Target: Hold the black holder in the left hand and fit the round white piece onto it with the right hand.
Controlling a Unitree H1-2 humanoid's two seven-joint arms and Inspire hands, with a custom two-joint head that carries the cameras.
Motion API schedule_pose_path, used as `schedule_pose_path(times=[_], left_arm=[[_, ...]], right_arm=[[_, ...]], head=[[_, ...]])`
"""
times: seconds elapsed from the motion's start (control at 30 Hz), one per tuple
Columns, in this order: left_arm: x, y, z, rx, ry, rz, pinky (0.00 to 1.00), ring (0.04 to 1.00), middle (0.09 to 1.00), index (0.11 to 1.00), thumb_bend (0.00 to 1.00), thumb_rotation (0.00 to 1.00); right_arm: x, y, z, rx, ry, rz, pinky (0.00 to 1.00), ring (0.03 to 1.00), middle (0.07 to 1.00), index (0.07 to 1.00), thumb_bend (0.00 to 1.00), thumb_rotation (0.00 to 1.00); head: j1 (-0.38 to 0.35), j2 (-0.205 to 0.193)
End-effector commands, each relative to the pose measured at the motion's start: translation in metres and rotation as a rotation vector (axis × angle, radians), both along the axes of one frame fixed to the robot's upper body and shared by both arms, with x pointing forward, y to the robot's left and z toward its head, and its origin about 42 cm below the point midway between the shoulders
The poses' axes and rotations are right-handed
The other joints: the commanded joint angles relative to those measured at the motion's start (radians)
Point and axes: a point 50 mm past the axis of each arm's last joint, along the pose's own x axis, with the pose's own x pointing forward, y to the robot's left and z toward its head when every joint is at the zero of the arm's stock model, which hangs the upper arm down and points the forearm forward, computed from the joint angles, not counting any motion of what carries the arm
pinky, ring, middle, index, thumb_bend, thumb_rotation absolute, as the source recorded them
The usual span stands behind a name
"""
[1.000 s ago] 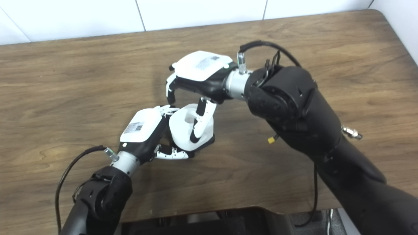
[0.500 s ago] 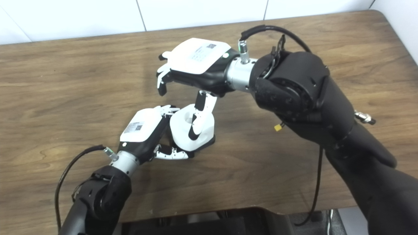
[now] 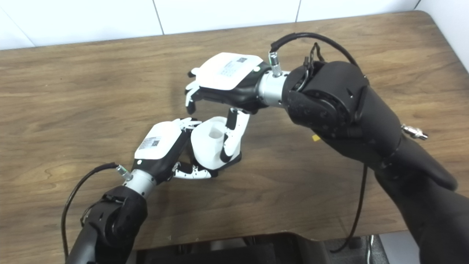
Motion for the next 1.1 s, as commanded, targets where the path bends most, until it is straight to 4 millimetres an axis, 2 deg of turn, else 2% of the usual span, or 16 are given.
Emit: schedule_pose_path(times=[0.0,0.67,0.9,1.07], left_arm=[[-0.006,-0.002,-0.014,0.012,0.104,-0.026,0.90,0.898,0.833,0.490,0.52,0.06],[-0.007,-0.002,-0.012,0.010,0.105,-0.026,0.90,0.898,0.832,0.490,0.52,0.06],[-0.007,-0.002,-0.012,0.016,0.104,-0.027,0.89,0.897,0.834,0.490,0.52,0.06],[-0.007,-0.002,-0.011,0.016,0.105,-0.026,0.90,0.899,0.834,0.490,0.52,0.06]], right_arm=[[0.001,-0.005,0.006,-0.038,0.072,-0.036,0.96,1.000,0.909,0.769,1.00,0.44],[0.002,-0.008,-0.013,-0.060,0.121,-0.076,0.98,1.000,0.927,0.784,1.00,0.43],[-0.001,-0.006,-0.022,-0.090,0.144,-0.060,0.98,1.000,0.926,0.772,1.00,0.45],[-0.003,-0.006,-0.025,-0.086,0.153,-0.059,0.99,1.000,0.927,0.757,1.00,0.42]], head=[[-0.001,0.001],[0.002,0.005],[0.002,0.005],[0.000,0.008]])
